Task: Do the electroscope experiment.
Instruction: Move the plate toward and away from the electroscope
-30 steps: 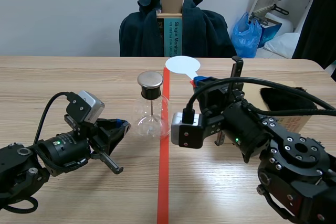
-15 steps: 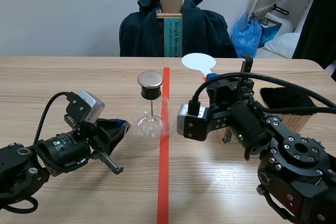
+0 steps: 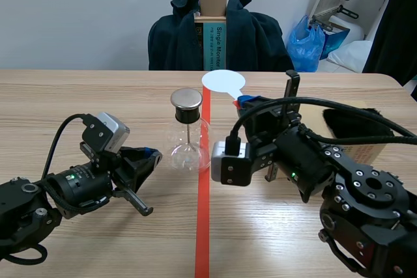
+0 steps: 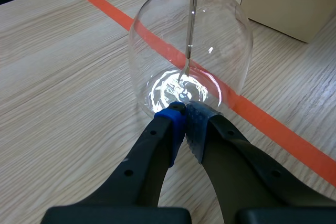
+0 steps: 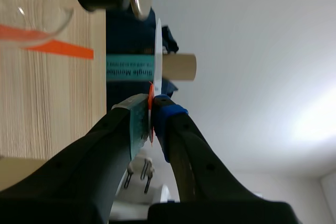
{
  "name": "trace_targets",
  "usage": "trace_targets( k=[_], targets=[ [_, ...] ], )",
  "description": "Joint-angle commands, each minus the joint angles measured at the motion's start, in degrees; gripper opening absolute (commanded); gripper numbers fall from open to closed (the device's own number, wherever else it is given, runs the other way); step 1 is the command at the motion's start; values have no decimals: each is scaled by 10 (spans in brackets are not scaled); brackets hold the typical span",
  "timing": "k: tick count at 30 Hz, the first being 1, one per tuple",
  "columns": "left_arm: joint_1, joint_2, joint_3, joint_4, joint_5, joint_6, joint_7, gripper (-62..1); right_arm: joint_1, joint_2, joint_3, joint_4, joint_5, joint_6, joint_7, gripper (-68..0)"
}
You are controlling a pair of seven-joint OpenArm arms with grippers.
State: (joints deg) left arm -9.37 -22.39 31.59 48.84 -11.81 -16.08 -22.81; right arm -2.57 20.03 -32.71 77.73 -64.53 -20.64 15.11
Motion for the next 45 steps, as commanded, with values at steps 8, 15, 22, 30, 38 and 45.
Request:
trace_targets(
  k=[8,15,22,30,38,45],
  targets=[
    [-5,-2,-4,10,-3,1,-14,-577,12,4,5,9,2,-9,87,-667],
    [-5,-2,-4,10,-3,1,-14,-577,12,4,5,9,2,-9,102,-667],
    [-5,-2,-4,10,-3,1,-14,-577,12,4,5,9,2,-9,102,-667],
    [-5,-2,-4,10,-3,1,-14,-577,12,4,5,9,2,-9,96,-667],
    [-5,-2,-4,10,-3,1,-14,-577,12,4,5,9,2,-9,29,-667],
    [-5,-2,-4,10,-3,1,-14,-577,11,4,5,9,2,-9,-51,-667]
  ],
)
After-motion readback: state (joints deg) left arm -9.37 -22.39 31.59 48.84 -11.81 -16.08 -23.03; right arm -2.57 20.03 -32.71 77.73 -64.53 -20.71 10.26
